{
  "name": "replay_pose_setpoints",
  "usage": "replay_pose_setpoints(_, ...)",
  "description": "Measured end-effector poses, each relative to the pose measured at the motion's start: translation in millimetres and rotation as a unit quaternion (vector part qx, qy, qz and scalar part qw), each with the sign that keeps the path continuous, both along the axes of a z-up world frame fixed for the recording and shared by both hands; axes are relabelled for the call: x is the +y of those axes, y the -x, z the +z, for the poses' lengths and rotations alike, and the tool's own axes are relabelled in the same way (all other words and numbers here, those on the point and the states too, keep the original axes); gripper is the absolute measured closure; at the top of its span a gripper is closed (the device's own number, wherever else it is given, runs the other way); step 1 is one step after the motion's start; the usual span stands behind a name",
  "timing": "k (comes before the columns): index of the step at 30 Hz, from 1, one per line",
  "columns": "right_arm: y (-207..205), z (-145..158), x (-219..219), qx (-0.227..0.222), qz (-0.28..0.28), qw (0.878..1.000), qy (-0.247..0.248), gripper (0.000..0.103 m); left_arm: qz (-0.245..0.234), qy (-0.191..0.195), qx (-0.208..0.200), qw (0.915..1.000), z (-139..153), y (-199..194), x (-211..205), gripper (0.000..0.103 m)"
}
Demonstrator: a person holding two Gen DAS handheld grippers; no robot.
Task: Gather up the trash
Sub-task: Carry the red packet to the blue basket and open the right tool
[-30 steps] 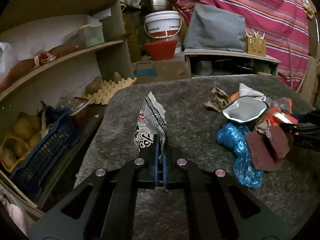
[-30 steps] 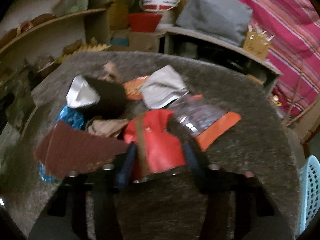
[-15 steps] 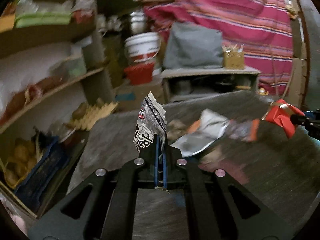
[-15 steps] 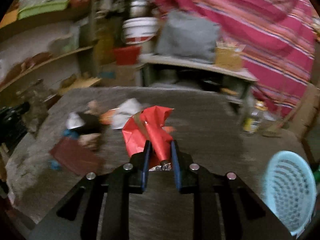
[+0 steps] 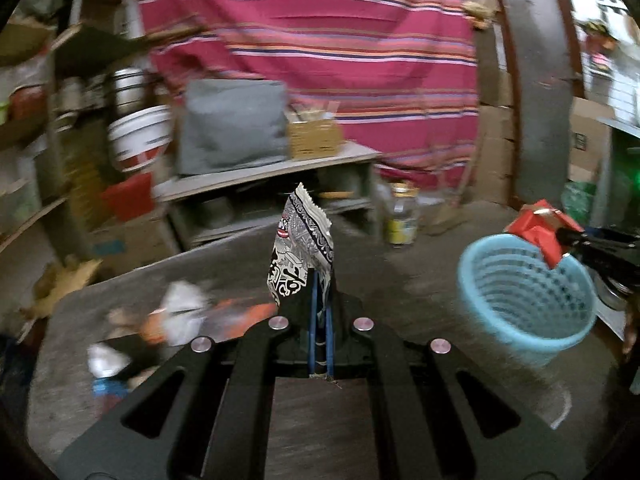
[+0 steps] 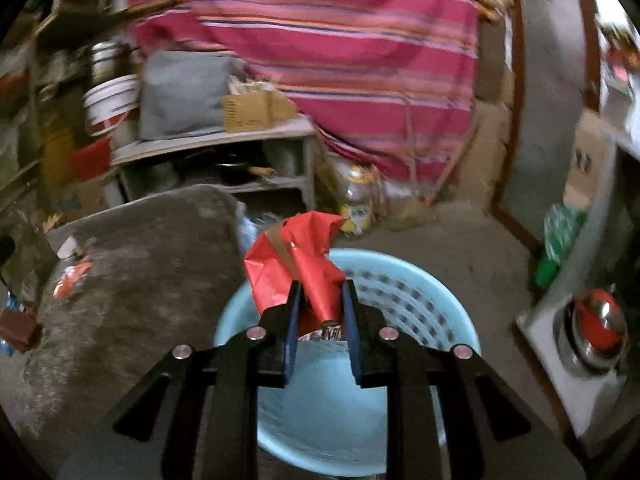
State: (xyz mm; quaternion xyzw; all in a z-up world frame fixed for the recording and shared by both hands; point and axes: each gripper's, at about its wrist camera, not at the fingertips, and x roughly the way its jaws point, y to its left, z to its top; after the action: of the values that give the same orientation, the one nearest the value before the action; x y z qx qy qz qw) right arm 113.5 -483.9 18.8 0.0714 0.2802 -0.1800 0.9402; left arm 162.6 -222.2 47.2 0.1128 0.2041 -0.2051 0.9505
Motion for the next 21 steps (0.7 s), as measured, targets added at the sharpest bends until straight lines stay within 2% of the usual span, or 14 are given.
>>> replay_pose_setpoints(3, 8, -14, -27, 0.008, -0.017, 1.000, -0.004, 0.082, -0.033, -0.002, 0.011, 0.9994, -10, 5, -46, 0.101)
replay_pose_setpoints(8, 17, -25, -49, 0.012, -0.023, 1.000, -0.007, 0.082, -0.075, -0.001, 0.029, 0.9968, -22, 18, -108, 0.101)
replay_pose_setpoints(14, 23, -40, -72, 0.017, -0.038, 0.999, -0.030, 0.082, -0.106, -0.005, 0.039, 0.9936, -29, 16, -153, 0.101)
replay_pose_setpoints(21, 29, -44, -91, 0.001, -0.049, 0.997, -0.061, 0.082, -0.129, 0.002, 0.058, 0.9899, -41, 6, -188, 0.101)
